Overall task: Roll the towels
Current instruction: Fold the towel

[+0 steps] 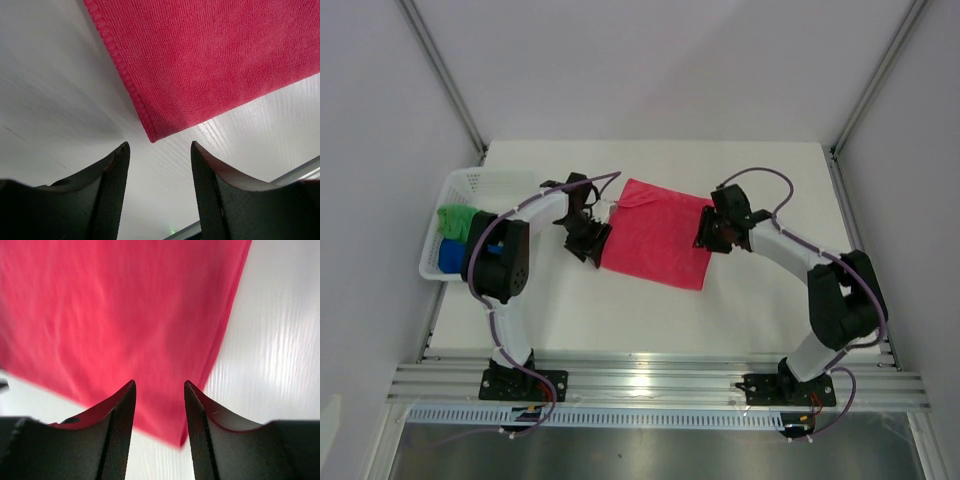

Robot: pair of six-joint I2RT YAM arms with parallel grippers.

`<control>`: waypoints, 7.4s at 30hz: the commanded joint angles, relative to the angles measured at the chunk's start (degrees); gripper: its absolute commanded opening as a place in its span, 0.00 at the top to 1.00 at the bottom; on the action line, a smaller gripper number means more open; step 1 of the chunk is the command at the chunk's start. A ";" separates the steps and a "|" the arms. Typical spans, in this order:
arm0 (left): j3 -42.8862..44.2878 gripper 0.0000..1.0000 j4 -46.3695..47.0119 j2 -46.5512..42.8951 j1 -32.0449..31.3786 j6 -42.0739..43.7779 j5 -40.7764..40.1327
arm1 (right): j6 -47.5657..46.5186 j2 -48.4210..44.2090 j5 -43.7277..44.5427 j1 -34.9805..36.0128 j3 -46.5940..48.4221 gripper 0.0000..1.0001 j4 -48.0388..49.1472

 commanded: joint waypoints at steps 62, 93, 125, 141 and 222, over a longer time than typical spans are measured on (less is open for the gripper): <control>-10.31 0.32 5.56 -28.22 -10.62 14.13 -7.99 | -0.70 -31.06 -0.06 0.28 -17.23 0.81 -12.94; 7.20 0.65 7.60 4.32 -18.35 49.39 -14.95 | -16.81 3.31 -4.30 -9.77 -3.51 0.69 5.28; 15.54 0.74 1.81 7.65 -13.43 35.06 -8.10 | -21.38 3.75 -7.12 -6.78 -5.53 0.66 4.31; 24.76 0.47 -2.49 12.83 -13.52 38.14 -7.05 | -23.84 6.13 -4.57 -6.35 -2.98 0.70 2.11; 23.81 0.99 -0.92 10.56 -12.91 24.69 -8.98 | -20.77 2.26 -1.40 -5.73 -5.97 0.70 3.87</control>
